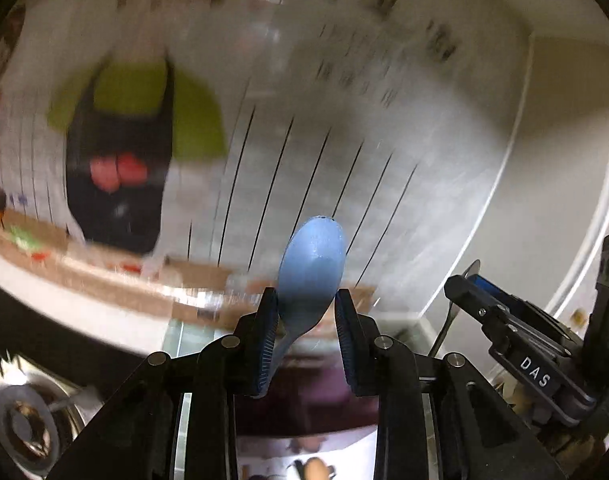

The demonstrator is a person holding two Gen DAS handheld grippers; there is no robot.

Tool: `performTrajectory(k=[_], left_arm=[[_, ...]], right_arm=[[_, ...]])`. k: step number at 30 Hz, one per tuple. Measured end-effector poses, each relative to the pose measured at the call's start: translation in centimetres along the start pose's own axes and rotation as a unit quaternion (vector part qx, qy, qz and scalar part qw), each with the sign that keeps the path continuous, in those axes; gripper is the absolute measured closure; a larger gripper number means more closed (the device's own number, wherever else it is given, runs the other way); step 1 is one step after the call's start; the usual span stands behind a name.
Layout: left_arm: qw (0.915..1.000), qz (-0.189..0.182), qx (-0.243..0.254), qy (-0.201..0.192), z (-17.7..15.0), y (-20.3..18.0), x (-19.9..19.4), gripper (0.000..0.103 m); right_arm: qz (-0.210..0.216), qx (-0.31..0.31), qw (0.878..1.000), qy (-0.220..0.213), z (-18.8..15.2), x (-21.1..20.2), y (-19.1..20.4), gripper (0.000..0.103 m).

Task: Organize utensils
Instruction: 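Lift the clear spoon and blue paddle and drop both into the purple caddy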

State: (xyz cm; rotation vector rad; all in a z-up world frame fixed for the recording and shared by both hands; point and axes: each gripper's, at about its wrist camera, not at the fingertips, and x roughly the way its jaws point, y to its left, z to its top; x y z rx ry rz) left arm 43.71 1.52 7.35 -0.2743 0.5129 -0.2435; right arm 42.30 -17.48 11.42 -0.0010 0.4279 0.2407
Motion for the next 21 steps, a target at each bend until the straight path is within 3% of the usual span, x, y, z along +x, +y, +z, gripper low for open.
performTrajectory(k=[5, 9, 11, 17, 21], left_arm=[[0.9990, 0.018, -0.006, 0.040, -3.4, 2.0, 3.6, 0.073], [0.9984, 0.034, -0.003, 0.046, -4.5, 2.6, 4.1, 0.073], [0.9983, 0.035, 0.002, 0.047, -4.6, 2.6, 4.2, 0.074], [0.9983, 0.030, 0.004, 0.050, -4.4, 2.3, 3.9, 0.073], [0.9981, 0.030, 0.002, 0.054, -4.5, 2.5, 3.6, 0.073]], right_arm=[[-0.005, -0.009, 0.999, 0.051, -3.7, 4.9, 1.2, 0.072], [0.004, 0.004, 0.998, 0.068, -4.9, 5.8, 1.0, 0.072], [0.009, 0.011, 0.998, 0.062, -4.5, 5.3, 0.8, 0.072], [0.007, 0.012, 1.000, -0.011, 0.1, 1.5, 0.4, 0.072], [-0.006, 0.008, 1.000, -0.021, 1.5, 2.3, 0.1, 0.072]])
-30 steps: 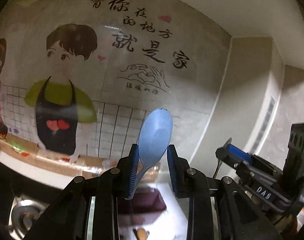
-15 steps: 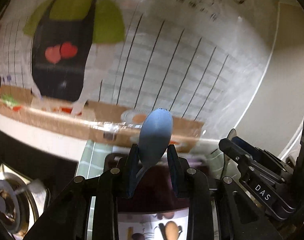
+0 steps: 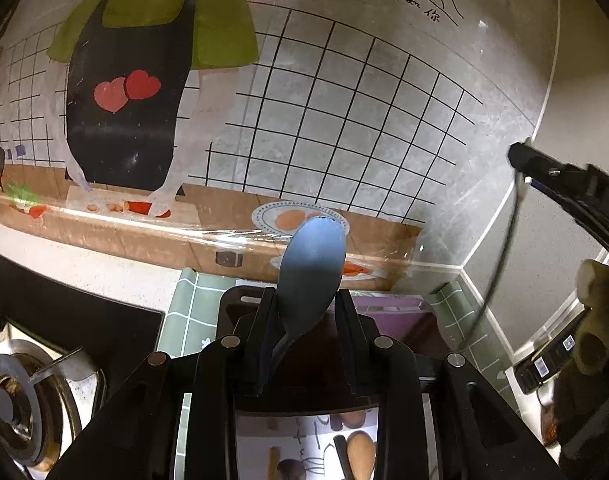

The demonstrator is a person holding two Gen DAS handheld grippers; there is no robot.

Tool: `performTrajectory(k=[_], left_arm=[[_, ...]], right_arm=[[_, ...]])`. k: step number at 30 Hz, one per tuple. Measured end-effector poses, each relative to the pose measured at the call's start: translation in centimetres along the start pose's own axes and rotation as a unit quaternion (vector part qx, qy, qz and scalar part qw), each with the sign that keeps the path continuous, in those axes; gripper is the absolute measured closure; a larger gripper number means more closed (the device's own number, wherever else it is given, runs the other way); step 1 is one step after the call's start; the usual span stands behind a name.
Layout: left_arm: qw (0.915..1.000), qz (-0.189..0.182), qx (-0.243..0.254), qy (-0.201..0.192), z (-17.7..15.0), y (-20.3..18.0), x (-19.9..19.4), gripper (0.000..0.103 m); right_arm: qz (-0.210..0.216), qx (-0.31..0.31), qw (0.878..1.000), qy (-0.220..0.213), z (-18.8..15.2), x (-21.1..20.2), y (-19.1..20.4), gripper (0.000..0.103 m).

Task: Organize utensils
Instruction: 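Lift the clear spoon and blue paddle and drop both into the purple caddy, then grasp the wooden spoon with the right tool while the left tool grasps the metal ladle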

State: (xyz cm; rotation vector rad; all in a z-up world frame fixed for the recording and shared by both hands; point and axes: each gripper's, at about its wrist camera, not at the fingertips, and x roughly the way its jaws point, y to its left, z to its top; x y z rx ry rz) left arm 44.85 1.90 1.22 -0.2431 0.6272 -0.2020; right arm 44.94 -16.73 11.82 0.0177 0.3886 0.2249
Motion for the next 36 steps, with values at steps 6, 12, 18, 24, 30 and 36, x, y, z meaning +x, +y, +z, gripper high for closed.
performTrajectory(k=[6, 12, 18, 24, 30, 36], left_arm=[[0.9997, -0.004, -0.014, 0.019, -0.9, 1.2, 0.4, 0.073], [0.9986, -0.020, -0.026, 0.041, -1.6, 2.1, 1.1, 0.073], [0.9984, -0.021, -0.029, 0.044, -1.4, 2.0, -0.2, 0.058], [0.9994, -0.014, -0.029, 0.014, -1.6, 1.2, -5.8, 0.056], [0.9996, 0.019, 0.004, 0.018, -5.1, 0.1, -10.7, 0.055], [0.9971, 0.040, 0.026, 0.060, -10.6, 0.8, -13.8, 0.055]], right_arm=[[-0.003, 0.006, 0.997, 0.071, -3.8, 3.7, -0.4, 0.072], [0.029, 0.015, 0.987, 0.158, -8.0, 5.6, 0.3, 0.070], [0.069, 0.028, 0.977, 0.200, -8.9, 4.6, 0.7, 0.070], [0.075, -0.008, 0.985, 0.154, -7.6, -2.1, 1.5, 0.070], [0.075, -0.053, 0.977, 0.191, -10.2, -7.1, 2.5, 0.070], [0.080, -0.058, 0.962, 0.254, -15.4, -9.4, 3.1, 0.070]])
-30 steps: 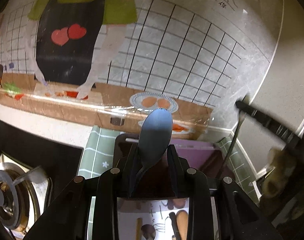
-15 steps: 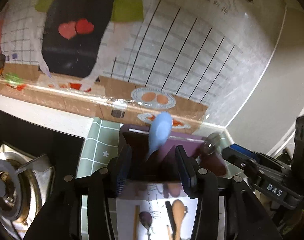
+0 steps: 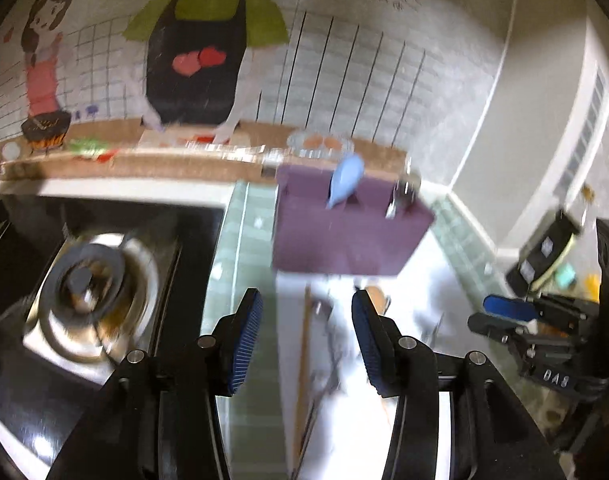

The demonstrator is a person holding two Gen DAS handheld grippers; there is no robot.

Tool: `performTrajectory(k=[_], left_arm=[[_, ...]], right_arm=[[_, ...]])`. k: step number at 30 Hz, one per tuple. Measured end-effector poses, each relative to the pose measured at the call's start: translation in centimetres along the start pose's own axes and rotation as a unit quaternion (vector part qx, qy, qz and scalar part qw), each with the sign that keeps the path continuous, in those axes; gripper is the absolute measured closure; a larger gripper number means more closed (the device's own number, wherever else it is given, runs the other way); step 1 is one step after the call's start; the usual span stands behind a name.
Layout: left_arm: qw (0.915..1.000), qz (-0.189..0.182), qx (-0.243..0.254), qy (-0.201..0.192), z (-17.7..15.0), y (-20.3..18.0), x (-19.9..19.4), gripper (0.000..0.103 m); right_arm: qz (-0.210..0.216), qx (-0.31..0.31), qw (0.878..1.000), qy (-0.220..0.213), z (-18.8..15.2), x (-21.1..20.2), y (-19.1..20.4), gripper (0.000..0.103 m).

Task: Organize utensils
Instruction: 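Grasp the wooden spoon with the right tool while the left tool grasps the metal ladle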

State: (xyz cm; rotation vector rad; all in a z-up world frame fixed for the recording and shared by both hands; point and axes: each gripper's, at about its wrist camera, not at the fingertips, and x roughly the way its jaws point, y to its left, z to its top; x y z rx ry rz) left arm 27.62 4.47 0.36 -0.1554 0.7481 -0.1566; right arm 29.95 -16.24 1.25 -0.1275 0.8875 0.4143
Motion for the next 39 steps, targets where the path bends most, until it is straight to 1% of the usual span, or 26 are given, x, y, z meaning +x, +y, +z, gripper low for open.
performTrajectory(k=[2, 4, 7, 10, 13, 16, 19, 21, 24, 27, 29, 32, 36, 39], left_arm=[[0.9998, 0.009, 0.004, 0.020, -2.1, 0.6, -0.3, 0.055], [0.9992, 0.015, 0.001, 0.038, -4.1, 1.1, -0.5, 0.055], [0.9986, 0.019, -0.009, 0.049, -6.1, 1.9, -1.0, 0.055], [0.9986, 0.024, -0.023, 0.042, -7.3, 2.6, -2.1, 0.055], [0.9984, 0.028, -0.034, 0.036, -7.5, 3.1, -2.6, 0.055], [0.9976, 0.025, -0.046, 0.044, -7.6, 3.8, -2.4, 0.055], [0.9970, 0.025, -0.052, 0.052, -7.7, 4.2, -2.0, 0.055], [0.9965, 0.025, -0.055, 0.056, -7.8, 4.4, -1.8, 0.055], [0.9962, 0.025, -0.057, 0.061, -7.8, 4.5, -1.5, 0.055], [0.9962, 0.019, -0.052, 0.067, -7.9, 4.1, -1.0, 0.055], [0.9963, 0.009, -0.048, 0.071, -7.8, 3.7, -0.6, 0.055], [0.9967, -0.005, -0.034, 0.074, -7.6, 2.5, 0.1, 0.055], [0.9971, -0.021, 0.000, 0.073, -7.7, 0.0, 1.3, 0.055], [0.9966, -0.017, 0.027, 0.076, -8.1, -2.1, 2.8, 0.056]], right_arm=[[0.016, 0.008, 1.000, 0.011, -1.5, 0.5, 0.2, 0.070], [0.041, 0.026, 0.999, 0.026, -2.8, 1.6, 0.3, 0.070], [0.049, 0.042, 0.997, 0.038, -3.1, 3.5, 0.1, 0.070], [0.035, 0.060, 0.997, 0.042, -2.4, 5.8, 0.0, 0.070], [0.025, 0.095, 0.994, 0.038, -0.6, 8.3, -0.5, 0.070], [0.018, 0.124, 0.991, 0.039, 0.8, 10.5, -0.7, 0.070], [-0.010, 0.129, 0.991, 0.044, 2.0, 12.7, -0.3, 0.070], [-0.031, 0.128, 0.990, 0.056, 2.4, 14.2, 0.1, 0.070], [-0.045, 0.122, 0.991, 0.045, 2.7, 14.7, 0.6, 0.070], [-0.037, 0.097, 0.993, 0.048, 2.7, 14.7, 1.1, 0.075], [-0.027, 0.082, 0.995, 0.052, 2.2, 14.2, 1.1, 0.076], [-0.015, 0.083, 0.995, 0.048, 0.9, 12.6, 0.5, 0.076], [-0.004, 0.099, 0.995, 0.034, -1.1, 9.5, -0.7, 0.076], [-0.005, 0.105, 0.994, 0.018, -2.2, 7.2, -1.3, 0.076]])
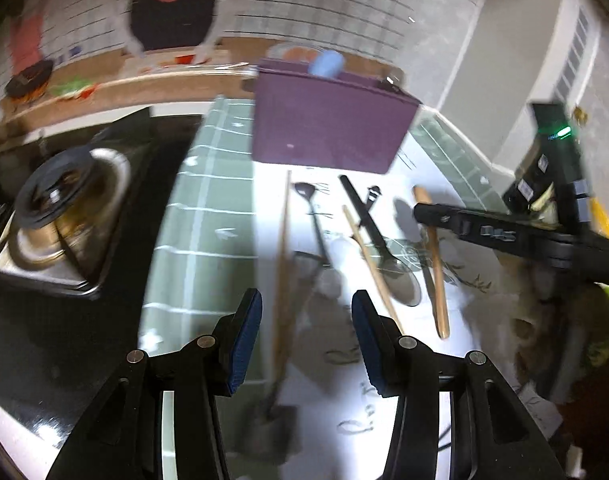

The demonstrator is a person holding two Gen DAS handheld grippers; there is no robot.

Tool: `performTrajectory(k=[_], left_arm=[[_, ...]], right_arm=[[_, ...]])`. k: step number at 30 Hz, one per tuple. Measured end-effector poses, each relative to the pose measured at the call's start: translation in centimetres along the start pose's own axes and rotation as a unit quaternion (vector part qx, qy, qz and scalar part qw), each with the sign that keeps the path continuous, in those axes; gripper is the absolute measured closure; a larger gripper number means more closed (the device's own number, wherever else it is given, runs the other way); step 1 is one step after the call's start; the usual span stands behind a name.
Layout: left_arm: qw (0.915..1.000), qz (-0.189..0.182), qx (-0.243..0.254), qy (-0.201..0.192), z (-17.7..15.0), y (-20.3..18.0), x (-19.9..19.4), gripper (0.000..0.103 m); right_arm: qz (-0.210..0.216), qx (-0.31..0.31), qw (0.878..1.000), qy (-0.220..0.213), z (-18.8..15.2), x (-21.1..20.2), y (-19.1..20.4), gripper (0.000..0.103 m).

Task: Organize utensils
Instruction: 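Grasp the wooden spoon with the right tool while the left tool grasps the metal ladle, then lift the wooden spoon and metal ladle and release both into the purple caddy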

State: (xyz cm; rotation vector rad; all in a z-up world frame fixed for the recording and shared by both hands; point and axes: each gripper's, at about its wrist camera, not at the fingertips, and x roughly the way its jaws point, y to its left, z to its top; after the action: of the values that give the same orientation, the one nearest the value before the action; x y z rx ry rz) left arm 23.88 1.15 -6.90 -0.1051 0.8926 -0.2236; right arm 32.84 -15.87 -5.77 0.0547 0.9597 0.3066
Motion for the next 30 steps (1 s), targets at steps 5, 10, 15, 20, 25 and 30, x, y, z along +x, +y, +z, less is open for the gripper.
performTrajectory(k=[5, 10, 15, 20, 25, 30], left_arm=[[0.9999, 0.013, 0.006, 0.008, 0.7, -1.8, 2.8, 0.067], [0.9988, 0.039, 0.023, 0.016, 1.3, -3.1, 4.9, 0.069], [0.9975, 0.061, 0.029, 0.021, 1.3, -3.5, 5.9, 0.071], [0.9983, 0.052, 0.010, 0.025, 1.1, -2.5, 5.7, 0.080], [0.9991, 0.040, 0.015, 0.000, 1.2, -2.3, 3.4, 0.080], [0.9990, 0.032, 0.019, -0.023, 2.2, -2.7, 0.4, 0.080]], right_arm=[[-0.009, 0.002, 0.999, -0.032, -1.7, -3.4, -0.9, 0.076], [-0.012, 0.006, 0.999, -0.040, -2.6, -4.6, -1.5, 0.076], [-0.012, 0.011, 0.999, -0.046, -3.5, -5.4, -1.7, 0.076], [-0.010, 0.016, 0.999, -0.048, -3.9, -5.7, -2.1, 0.076], [-0.010, 0.015, 0.999, -0.052, -4.2, -5.9, -2.4, 0.076], [-0.005, 0.013, 0.998, -0.057, -4.4, -6.2, -2.6, 0.077]])
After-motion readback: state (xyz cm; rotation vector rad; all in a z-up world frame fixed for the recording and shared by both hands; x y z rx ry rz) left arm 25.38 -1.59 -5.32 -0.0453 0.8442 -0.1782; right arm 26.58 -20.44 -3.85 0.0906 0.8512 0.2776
